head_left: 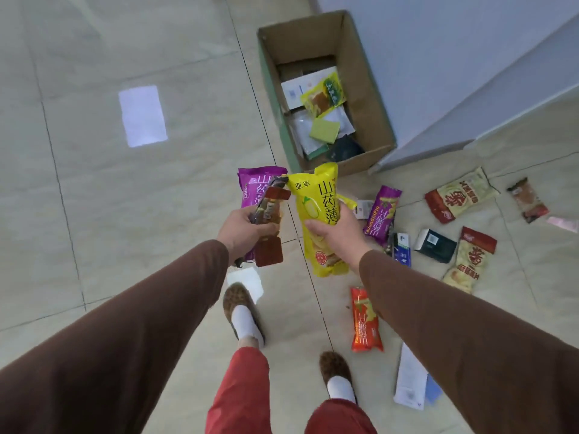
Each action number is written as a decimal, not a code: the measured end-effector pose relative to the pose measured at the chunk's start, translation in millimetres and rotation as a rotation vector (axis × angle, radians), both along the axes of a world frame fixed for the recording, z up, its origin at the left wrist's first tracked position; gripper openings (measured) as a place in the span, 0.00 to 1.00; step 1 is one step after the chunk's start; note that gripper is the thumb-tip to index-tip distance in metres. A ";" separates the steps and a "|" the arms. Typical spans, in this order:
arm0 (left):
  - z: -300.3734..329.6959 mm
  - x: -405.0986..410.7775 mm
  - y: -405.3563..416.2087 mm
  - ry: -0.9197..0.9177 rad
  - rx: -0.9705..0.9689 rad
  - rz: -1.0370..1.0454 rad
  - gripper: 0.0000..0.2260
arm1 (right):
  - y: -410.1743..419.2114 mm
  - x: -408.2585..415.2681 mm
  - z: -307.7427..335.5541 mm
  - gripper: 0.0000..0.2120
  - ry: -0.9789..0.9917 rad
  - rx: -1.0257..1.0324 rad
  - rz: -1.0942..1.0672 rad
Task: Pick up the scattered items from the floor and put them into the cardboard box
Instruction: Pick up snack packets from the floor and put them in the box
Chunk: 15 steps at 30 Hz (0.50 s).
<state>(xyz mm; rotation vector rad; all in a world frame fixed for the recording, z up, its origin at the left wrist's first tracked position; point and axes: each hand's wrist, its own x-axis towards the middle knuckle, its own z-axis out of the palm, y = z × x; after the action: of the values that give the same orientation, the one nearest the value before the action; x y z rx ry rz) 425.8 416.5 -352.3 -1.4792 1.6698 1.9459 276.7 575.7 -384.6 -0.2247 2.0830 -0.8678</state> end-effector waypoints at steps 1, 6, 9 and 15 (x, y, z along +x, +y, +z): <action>-2.1 -9.5 -20.7 -0.005 -0.021 -0.040 0.10 | -16.1 -4.4 3.2 0.30 -0.012 -0.005 -0.042; 2.8 -72.6 -107.0 -0.032 -0.131 -0.207 0.14 | -79.1 -35.8 6.0 0.29 0.001 -0.020 -0.244; -0.5 -115.3 -144.4 -0.034 -0.204 -0.290 0.17 | -103.3 -59.6 5.8 0.24 -0.043 -0.058 -0.370; -18.4 -232.5 -196.2 -0.061 -0.215 -0.498 0.12 | -145.7 -134.3 -14.7 0.31 -0.086 -0.081 -0.598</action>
<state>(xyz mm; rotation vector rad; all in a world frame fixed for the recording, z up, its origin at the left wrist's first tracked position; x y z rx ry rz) 193.4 220.3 -370.7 -1.0289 2.0281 1.4819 142.4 430.0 -399.3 0.4106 2.0596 -1.2857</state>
